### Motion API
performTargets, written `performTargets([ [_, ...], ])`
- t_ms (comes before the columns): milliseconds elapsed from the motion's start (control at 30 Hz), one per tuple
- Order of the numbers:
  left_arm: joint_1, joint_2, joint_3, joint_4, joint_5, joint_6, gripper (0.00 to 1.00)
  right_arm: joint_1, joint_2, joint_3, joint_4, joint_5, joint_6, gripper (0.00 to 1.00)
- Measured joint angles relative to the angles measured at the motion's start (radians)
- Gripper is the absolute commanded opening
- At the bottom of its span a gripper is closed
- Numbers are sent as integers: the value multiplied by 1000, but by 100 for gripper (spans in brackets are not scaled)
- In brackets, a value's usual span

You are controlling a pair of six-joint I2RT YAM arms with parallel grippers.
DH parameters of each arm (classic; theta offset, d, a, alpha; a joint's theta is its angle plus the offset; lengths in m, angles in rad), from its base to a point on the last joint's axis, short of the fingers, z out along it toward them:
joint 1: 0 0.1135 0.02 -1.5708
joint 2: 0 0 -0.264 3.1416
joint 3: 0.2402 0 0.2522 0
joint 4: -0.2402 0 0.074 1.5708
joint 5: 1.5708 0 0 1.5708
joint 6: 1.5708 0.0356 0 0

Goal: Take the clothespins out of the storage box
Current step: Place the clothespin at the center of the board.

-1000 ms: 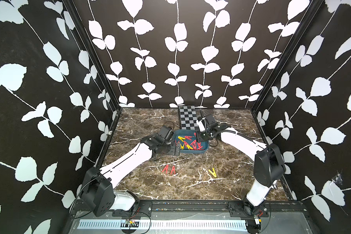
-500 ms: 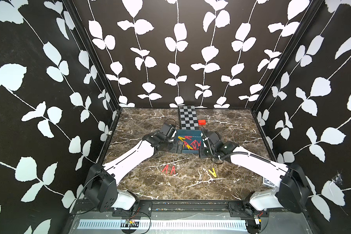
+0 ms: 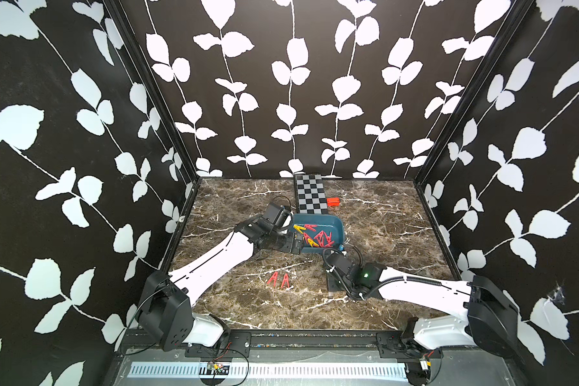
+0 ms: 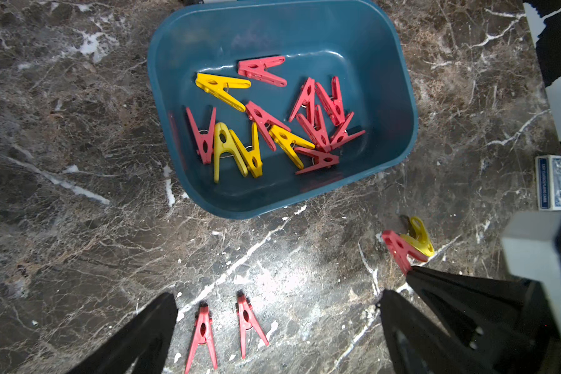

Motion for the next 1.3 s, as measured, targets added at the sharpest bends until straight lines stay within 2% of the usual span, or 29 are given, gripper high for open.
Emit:
performTargets([
  [667,0,-25,-47,1,3,-8,99,51,73,-96,102,29,143,1],
  [867,0,-25,-55,2,3,-8,99,56,97,-101,114,34,156,25],
  [1133,0,-26,-62,1,-5,-23,99,58,98,-74,85,35,132,35],
  [1300,0,-26,-62,5,-6,-30,99,58,57,-25,31,48,92,54],
])
